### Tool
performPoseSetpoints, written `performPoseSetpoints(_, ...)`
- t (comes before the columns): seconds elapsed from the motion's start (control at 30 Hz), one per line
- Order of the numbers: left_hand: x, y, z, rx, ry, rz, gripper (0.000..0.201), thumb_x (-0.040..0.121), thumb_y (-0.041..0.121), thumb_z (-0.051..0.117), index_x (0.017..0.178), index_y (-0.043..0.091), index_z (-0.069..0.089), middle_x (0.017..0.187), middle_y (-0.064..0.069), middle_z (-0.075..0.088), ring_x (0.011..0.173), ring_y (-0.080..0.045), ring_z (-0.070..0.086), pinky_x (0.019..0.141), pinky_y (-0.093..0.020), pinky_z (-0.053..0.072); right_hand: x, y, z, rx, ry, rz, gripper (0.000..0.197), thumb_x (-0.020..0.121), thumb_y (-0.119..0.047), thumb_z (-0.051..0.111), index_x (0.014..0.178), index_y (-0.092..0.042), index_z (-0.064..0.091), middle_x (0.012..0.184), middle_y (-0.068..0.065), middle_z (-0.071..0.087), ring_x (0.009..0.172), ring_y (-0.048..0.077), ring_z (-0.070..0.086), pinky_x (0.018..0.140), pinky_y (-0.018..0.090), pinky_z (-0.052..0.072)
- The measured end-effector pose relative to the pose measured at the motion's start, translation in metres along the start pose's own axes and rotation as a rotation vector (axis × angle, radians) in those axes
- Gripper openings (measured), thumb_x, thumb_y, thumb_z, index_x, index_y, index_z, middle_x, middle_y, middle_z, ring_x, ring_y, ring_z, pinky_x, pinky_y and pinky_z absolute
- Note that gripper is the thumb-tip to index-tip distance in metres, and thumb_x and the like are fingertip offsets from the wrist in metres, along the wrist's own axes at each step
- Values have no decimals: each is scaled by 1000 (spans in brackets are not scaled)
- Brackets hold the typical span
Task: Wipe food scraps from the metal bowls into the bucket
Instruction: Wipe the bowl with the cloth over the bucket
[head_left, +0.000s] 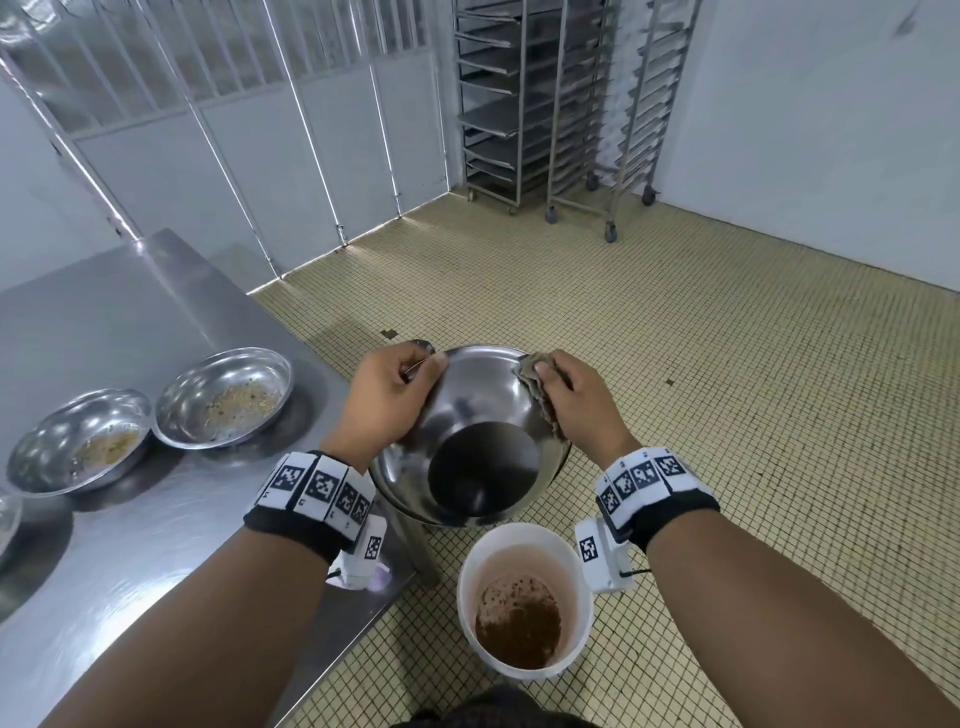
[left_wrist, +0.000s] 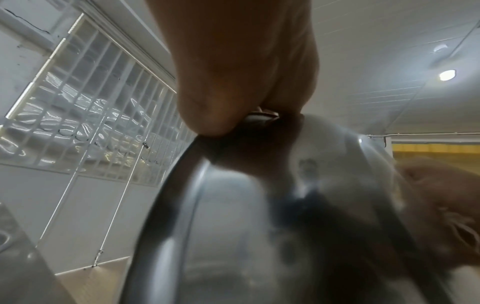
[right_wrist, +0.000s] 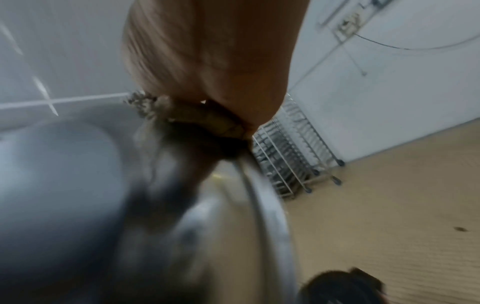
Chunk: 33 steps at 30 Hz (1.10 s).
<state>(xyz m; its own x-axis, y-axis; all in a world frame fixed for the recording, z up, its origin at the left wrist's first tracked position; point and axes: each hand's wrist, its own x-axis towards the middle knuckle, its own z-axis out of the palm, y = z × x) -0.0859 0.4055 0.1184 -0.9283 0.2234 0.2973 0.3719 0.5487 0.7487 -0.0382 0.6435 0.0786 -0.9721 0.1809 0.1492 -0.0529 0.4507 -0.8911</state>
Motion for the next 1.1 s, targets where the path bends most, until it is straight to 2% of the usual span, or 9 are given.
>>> performPoseSetpoints(0.07,1,4,4,32,-35,28,28,101,33,64,80,16,70,66,2,66,56,-7,59,54,-21,44,9,-14,1,-105,-32,-96,16,104,-30,55,103,-22,68,97,-8,70,89,8,63,76,25,48)
performPoseSetpoints(0.2,8,7,-1,14,-13,36,27,100,34,66,79,18,71,64,7,66,53,0,58,52,-12,42,16,-22,-2,-134,-14,-159,14,103,-31,57,105,-23,68,95,-13,68,87,3,61,78,21,48)
performPoseSetpoints(0.3,11,0,-11,-96,67,-10,28,100,33,67,73,26,67,58,6,64,48,-4,54,52,-24,45,9,-5,-7,-8,24,-1,23,106,-34,48,107,-23,68,98,-10,67,91,8,62,81,30,50)
performPoseSetpoints(0.43,5,-1,-3,-61,37,26,29,101,32,65,77,17,69,61,1,64,52,-15,57,54,-35,49,8,-7,-3,-36,25,-11,20,106,-32,49,101,-24,66,95,-9,67,87,8,61,77,28,45)
performPoseSetpoints(0.63,3,2,-1,-67,38,18,29,100,31,67,75,17,68,57,7,62,47,-2,53,48,-16,41,14,-24,-5,-109,-11,-117,16,103,-32,55,105,-26,69,95,-15,69,87,0,62,76,16,47)
performPoseSetpoints(0.77,5,-7,-10,-154,95,-27,30,100,31,68,71,24,64,51,13,60,44,-1,50,48,-19,40,4,-4,-6,-4,33,27,23,107,-34,49,104,-24,69,97,-3,70,93,16,65,83,34,53)
performPoseSetpoints(0.87,1,-6,-4,-102,37,-14,27,100,33,66,77,20,68,58,9,62,50,-4,54,53,-24,43,6,-17,0,-35,19,-15,19,106,-31,51,102,-23,67,94,-7,68,87,10,62,77,28,49)
performPoseSetpoints(1.0,1,-1,-3,-49,-14,10,24,99,32,68,80,19,70,64,8,64,55,-4,56,54,-16,42,15,-42,9,-199,-37,-198,12,101,-32,59,106,-27,67,98,-13,70,92,8,64,81,24,50)
performPoseSetpoints(1.1,4,-8,-15,-145,59,-29,26,99,32,69,75,21,68,55,10,61,47,0,52,47,-16,42,11,-32,6,-81,21,-105,14,104,-32,55,105,-27,68,96,-12,70,86,7,66,77,25,54)
